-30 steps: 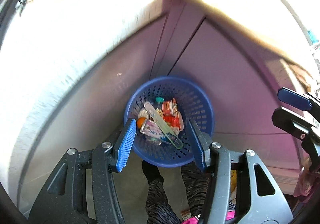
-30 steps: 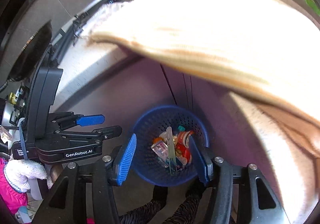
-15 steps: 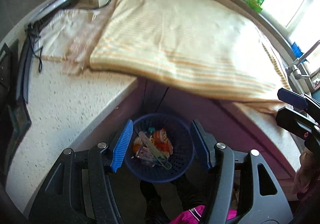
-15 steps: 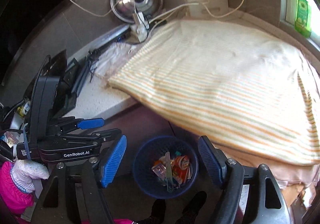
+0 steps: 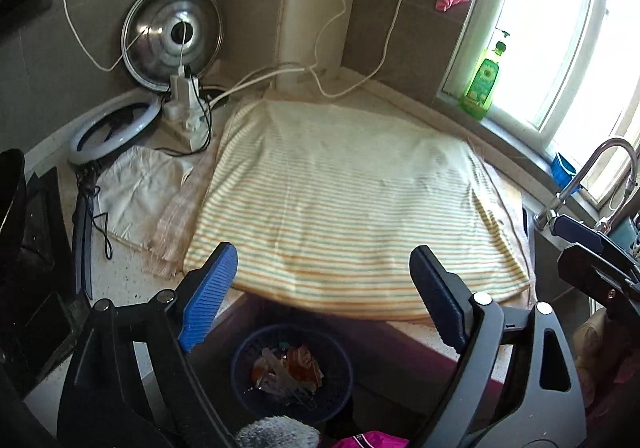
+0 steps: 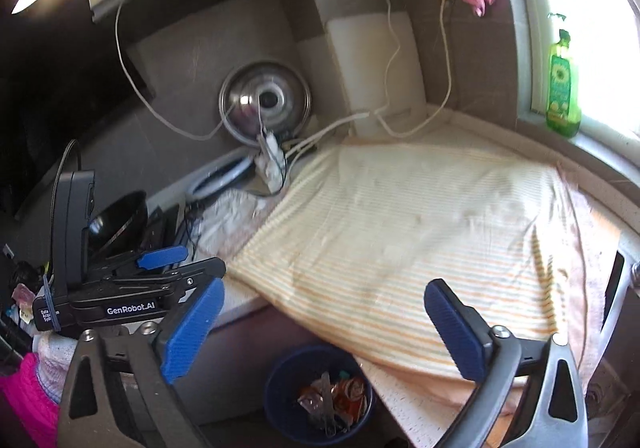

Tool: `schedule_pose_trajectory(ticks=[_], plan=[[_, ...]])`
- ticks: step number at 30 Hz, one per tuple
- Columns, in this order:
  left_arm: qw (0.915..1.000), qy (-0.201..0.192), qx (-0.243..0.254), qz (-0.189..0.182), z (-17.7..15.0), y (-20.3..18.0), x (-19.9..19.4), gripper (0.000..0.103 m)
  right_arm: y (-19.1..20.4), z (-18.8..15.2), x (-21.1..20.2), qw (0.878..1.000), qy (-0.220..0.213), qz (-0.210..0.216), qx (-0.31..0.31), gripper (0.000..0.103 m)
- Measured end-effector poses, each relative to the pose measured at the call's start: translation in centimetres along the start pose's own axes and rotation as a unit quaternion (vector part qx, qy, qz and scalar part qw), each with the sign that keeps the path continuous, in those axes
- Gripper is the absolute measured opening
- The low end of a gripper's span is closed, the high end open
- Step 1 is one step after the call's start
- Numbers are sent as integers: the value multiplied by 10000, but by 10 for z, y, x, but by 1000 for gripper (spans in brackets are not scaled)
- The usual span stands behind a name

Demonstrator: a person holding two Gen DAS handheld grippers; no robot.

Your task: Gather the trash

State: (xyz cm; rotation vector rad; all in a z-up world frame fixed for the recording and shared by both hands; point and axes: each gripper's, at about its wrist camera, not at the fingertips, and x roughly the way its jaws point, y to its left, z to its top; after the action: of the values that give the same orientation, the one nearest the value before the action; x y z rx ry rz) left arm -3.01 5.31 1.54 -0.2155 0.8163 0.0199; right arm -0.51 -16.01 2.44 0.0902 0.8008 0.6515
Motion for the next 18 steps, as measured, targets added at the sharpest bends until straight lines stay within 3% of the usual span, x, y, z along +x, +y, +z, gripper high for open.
schedule_pose_trajectory(ticks=[4,9,18], plan=[[9997,-219,86,-67,12,-14,-12,101,-2,11,-16,9996,-284,21,26,103],[9992,-342,77,-204,16,-28,-21,102,-3,16,-29,9987,-505,-12,17,103],[9988,-331,354,44,15,-53,-26,102,-24,12,-45,9966,-721,75,404,103]])
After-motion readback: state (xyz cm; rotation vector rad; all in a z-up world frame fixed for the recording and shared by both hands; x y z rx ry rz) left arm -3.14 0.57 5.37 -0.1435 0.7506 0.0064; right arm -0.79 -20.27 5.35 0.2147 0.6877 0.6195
